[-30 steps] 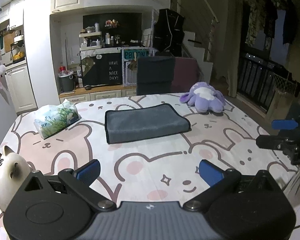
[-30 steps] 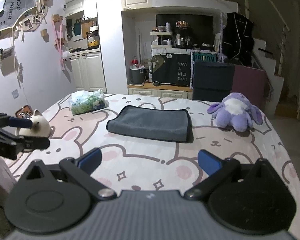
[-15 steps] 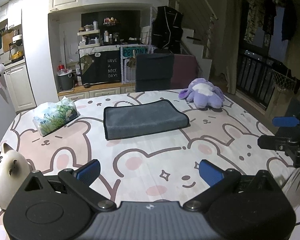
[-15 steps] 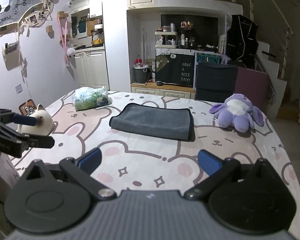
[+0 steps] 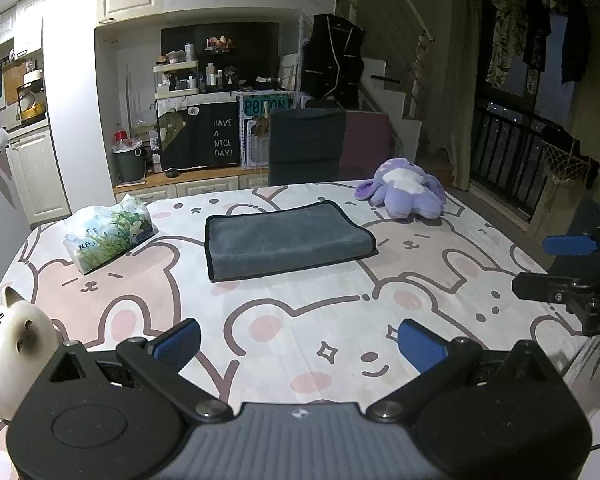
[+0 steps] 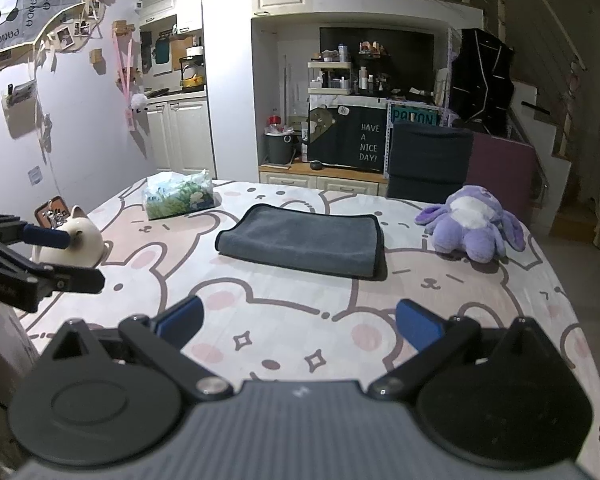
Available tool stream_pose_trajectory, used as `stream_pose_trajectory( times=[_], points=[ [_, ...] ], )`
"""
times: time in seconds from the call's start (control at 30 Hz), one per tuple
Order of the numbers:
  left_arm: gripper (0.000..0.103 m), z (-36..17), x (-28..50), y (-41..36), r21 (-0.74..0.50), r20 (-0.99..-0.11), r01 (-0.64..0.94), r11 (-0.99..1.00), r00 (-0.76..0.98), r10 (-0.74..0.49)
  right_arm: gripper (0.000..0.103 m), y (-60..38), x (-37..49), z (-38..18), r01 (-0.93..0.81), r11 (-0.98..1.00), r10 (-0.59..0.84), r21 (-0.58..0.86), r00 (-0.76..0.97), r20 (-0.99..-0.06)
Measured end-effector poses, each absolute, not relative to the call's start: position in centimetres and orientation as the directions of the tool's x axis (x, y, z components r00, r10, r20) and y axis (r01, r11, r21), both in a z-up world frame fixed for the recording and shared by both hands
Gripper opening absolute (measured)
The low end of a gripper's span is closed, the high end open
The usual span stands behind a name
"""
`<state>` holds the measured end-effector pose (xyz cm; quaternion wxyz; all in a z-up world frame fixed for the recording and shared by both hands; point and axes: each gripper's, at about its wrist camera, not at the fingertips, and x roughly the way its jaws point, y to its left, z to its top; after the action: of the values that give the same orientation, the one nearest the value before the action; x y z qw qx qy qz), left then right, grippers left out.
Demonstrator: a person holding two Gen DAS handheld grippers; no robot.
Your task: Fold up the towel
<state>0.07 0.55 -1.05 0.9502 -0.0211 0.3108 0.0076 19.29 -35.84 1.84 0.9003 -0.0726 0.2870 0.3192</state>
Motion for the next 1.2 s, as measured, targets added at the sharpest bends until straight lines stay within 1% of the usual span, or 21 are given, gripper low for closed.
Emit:
stream_pose_trajectory(
  times=[1.2],
  points=[
    [0.103, -1.13, 0.01, 0.43, -0.033, -0.592, -0.027, 0.999, 0.806, 0.002, 0.103, -35.85, 19.08, 1.65, -0.622, 0.781, 0.539, 0.056, 0.626, -0.564]
  ],
)
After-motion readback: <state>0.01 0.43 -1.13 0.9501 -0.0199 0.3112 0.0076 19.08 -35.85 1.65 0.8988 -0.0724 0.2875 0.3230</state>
